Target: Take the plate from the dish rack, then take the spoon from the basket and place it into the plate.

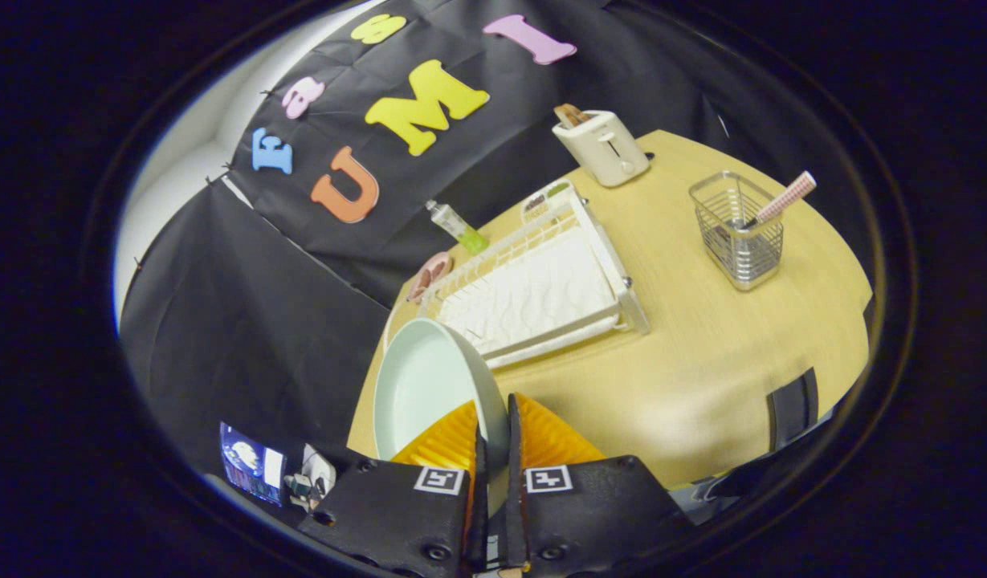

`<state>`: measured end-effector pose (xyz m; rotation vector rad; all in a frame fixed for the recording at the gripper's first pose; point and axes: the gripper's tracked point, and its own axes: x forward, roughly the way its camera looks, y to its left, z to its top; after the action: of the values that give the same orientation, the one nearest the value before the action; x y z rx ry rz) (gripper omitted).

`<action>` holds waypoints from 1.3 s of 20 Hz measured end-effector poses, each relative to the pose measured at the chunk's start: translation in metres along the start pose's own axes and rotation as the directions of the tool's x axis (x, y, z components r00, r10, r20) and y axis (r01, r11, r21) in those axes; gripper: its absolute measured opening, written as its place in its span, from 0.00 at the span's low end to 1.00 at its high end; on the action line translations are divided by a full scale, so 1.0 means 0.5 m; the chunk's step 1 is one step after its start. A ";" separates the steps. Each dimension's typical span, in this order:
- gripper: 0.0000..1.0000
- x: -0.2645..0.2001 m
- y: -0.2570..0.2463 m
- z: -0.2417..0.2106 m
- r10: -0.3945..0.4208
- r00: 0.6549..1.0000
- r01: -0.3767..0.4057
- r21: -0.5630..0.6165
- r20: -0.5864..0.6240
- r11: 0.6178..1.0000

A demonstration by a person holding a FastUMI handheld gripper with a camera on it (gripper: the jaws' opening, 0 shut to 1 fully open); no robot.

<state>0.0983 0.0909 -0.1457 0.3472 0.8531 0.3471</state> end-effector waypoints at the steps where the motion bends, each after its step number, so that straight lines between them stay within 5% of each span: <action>1: 0.14 0.021 -0.025 -0.017 -0.029 0.999 0.029 -0.003 -0.021 1.000; 5: 0.14 0.078 -0.118 -0.045 -0.185 0.982 0.184 -0.032 -0.038 0.982; 13: 0.17 0.100 -0.146 -0.051 -0.157 0.986 0.156 -0.016 -0.058 0.988; 18: 0.23 0.083 -0.179 -0.041 -0.239 0.971 0.239 -0.043 0.010 0.970; 22: 0.54 0.041 -0.178 -0.007 -0.229 0.965 0.240 -0.083 0.128 0.967; 25: 0.97 0.005 -0.210 0.035 -0.311 0.912 0.358 -0.150 0.267 0.922; 26: 0.97 -0.008 -0.216 0.049 -0.323 0.895 0.388 -0.180 0.308 0.904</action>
<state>0.1318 -0.0105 -0.1747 0.0066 0.5800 0.0507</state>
